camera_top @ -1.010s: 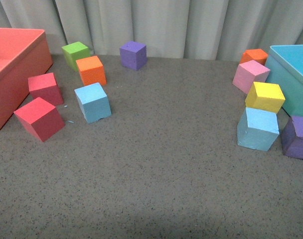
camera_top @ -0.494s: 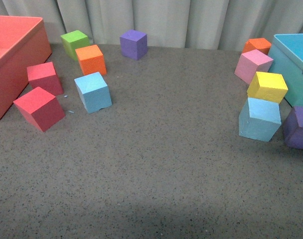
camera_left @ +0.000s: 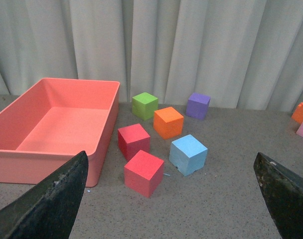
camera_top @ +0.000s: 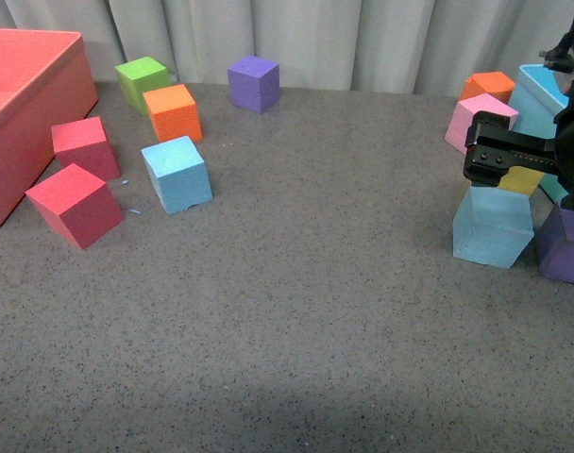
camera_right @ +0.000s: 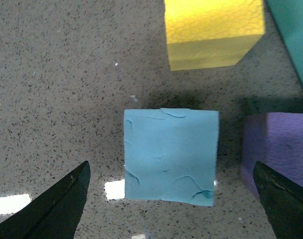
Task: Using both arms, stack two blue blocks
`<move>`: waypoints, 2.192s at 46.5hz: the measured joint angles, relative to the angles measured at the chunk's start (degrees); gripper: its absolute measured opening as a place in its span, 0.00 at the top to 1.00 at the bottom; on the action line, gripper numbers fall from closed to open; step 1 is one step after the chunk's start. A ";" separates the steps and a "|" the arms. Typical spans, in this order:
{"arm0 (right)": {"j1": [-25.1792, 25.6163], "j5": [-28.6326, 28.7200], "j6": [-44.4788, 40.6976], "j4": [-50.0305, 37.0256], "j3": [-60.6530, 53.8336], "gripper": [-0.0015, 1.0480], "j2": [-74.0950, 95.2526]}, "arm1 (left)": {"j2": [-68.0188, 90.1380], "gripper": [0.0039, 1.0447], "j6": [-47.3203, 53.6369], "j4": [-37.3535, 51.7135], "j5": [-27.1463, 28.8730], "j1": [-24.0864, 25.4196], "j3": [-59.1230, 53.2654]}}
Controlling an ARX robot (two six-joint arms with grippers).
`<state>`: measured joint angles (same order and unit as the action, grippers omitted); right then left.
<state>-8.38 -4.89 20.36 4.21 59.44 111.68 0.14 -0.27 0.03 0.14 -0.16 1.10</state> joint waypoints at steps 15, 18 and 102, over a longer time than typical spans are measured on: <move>-1.31 -1.44 0.46 6.95 6.19 0.09 6.45 | 0.00 0.06 0.00 0.00 0.00 0.00 0.00; -1.31 -1.51 0.46 7.08 6.71 0.09 7.21 | 0.00 0.06 0.00 0.00 0.00 0.00 0.00; -16.81 2.82 -2.62 19.30 36.76 0.58 26.10 | 0.00 0.06 0.00 0.00 0.00 0.00 0.00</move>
<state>-25.19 -2.07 17.74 23.51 96.20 137.78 0.14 -0.27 0.03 0.14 -0.16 1.10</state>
